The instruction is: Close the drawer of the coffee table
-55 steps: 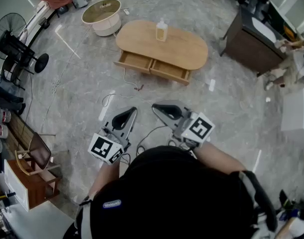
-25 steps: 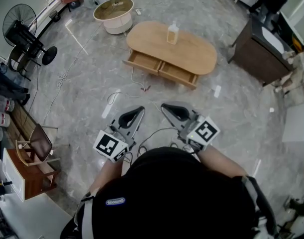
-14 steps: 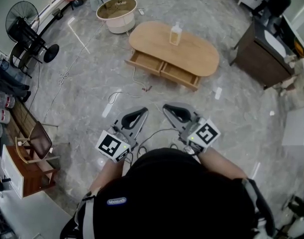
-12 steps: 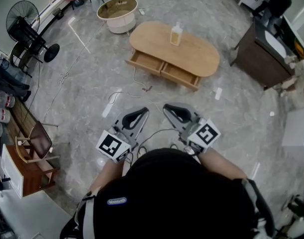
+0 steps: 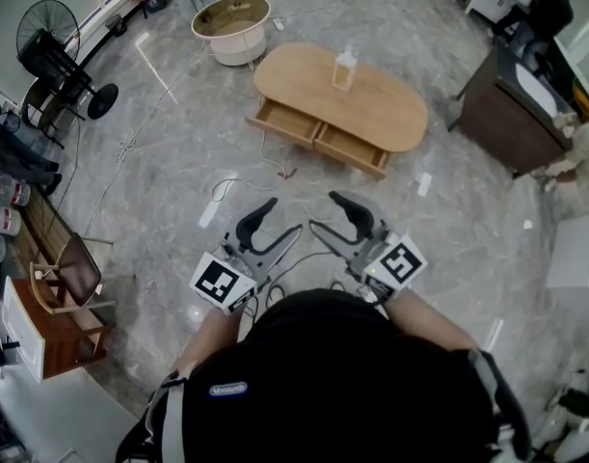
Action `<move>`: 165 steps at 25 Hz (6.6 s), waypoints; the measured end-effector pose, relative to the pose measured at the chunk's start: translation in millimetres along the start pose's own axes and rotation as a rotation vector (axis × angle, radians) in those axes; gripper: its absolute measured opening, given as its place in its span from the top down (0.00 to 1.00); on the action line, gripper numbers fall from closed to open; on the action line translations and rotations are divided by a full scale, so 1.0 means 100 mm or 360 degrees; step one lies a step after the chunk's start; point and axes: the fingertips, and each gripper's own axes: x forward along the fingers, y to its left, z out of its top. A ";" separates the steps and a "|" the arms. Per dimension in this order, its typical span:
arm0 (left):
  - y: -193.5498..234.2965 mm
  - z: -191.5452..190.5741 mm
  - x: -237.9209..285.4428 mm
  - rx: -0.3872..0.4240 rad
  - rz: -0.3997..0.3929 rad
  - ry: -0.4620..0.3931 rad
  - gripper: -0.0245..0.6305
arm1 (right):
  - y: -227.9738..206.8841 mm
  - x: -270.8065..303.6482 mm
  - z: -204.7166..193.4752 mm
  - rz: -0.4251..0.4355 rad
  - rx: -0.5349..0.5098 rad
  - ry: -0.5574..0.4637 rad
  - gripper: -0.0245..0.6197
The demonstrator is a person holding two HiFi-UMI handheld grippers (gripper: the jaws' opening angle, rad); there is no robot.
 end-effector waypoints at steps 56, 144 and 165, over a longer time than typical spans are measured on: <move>0.95 -0.05 -0.11 0.0071 0.0066 -0.0200 0.57 | -0.39 0.50 -0.14 -0.0633 -0.0188 -0.0100 0.61; 1.34 -0.43 3.62 0.0239 -0.0131 -0.0094 0.57 | -3.58 -0.95 -0.39 -0.1245 -0.0035 -0.0279 0.61; 2.04 -1.00 3.45 0.0176 -0.0534 0.0007 0.57 | -3.70 -0.07 -0.97 -0.1359 -0.0015 -0.0150 0.61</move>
